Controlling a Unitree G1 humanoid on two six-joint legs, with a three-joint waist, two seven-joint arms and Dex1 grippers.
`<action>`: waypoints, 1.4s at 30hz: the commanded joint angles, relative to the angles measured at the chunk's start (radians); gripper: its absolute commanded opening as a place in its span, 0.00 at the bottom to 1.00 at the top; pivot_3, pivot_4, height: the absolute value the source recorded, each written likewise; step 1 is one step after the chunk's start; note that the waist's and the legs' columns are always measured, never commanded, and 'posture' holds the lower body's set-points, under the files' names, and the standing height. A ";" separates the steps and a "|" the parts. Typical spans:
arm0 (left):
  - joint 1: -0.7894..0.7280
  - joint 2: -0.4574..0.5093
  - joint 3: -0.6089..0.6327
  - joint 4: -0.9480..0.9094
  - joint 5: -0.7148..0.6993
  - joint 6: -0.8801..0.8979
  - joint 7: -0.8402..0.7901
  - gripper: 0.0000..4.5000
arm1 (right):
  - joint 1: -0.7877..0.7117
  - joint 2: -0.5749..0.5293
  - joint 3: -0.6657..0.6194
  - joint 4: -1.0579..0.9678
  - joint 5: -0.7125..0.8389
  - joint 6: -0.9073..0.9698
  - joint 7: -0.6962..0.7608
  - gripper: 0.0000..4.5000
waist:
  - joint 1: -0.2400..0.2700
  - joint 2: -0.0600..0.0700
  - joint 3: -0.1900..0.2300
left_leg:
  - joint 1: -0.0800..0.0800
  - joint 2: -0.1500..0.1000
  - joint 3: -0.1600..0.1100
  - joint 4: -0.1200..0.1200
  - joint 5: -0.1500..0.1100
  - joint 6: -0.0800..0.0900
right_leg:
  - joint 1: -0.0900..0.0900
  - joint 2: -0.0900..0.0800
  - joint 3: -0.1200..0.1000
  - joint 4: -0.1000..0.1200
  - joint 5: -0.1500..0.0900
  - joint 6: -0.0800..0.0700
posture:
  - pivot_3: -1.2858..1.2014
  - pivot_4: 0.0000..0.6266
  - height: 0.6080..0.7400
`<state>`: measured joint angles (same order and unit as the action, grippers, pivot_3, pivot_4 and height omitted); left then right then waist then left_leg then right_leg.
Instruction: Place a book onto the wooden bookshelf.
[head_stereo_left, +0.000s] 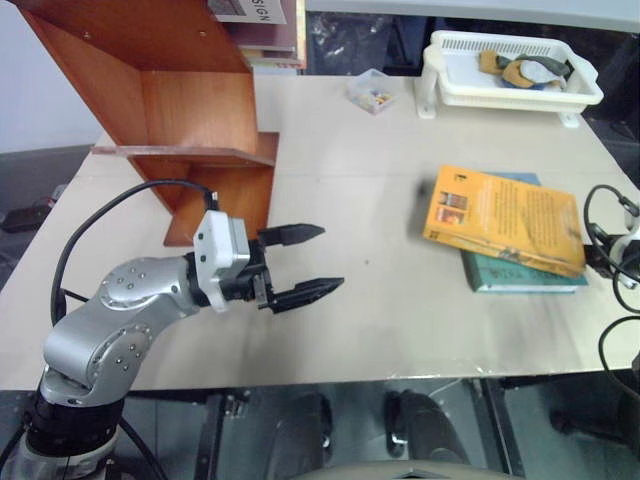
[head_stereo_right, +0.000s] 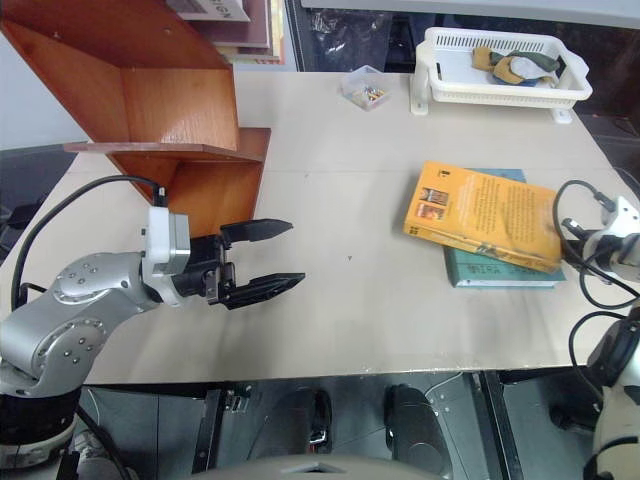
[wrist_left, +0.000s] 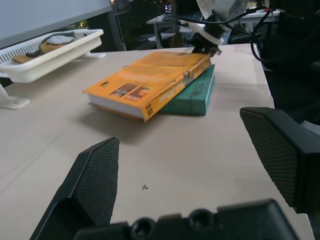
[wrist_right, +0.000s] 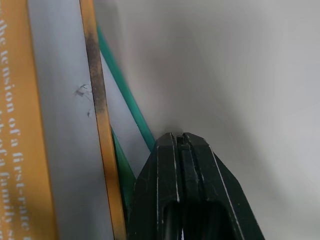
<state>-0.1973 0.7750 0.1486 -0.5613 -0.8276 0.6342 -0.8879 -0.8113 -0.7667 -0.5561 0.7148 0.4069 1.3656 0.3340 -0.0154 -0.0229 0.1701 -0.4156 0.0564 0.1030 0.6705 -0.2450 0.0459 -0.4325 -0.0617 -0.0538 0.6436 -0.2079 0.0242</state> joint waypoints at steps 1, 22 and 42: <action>-0.008 0.008 0.018 -0.030 -0.013 -0.003 0.004 1.00 | -0.005 0.033 -0.020 -0.108 0.045 0.063 -0.001 0.03 | 0.002 0.000 0.000 | 0.000 0.000 0.000 0.000 0.000 0.000 | 0.000 0.000 0.000 0.000 0.000 0.000 | 0.52 0.24 1.00; 0.018 0.010 0.015 -0.013 0.010 -0.013 -0.005 1.00 | 0.104 0.339 -0.087 -0.680 0.089 0.222 -0.147 0.03 | 0.005 0.001 0.000 | -0.001 0.000 -0.002 -0.001 0.000 0.000 | 0.000 -0.001 -0.002 0.000 0.000 -0.001 | 0.52 0.24 1.00; 0.123 0.087 0.091 0.061 0.068 -0.066 -0.133 1.00 | 0.233 0.401 0.480 -1.255 0.406 0.162 0.032 0.03 | 0.001 0.004 0.002 | -0.001 0.004 -0.005 -0.001 0.000 -0.001 | -0.002 0.004 -0.001 0.000 -0.001 -0.007 | 0.52 0.24 1.00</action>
<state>-0.0795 0.8480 0.2049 -0.4828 -0.7599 0.5895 -1.0058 -0.5650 -0.3676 -0.1130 -0.5466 0.8355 1.5736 0.3734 -0.0139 -0.0192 0.1719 -0.4177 0.0592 0.0986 0.6697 -0.2449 0.0450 -0.4350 -0.0592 -0.0552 0.6435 -0.2084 0.0172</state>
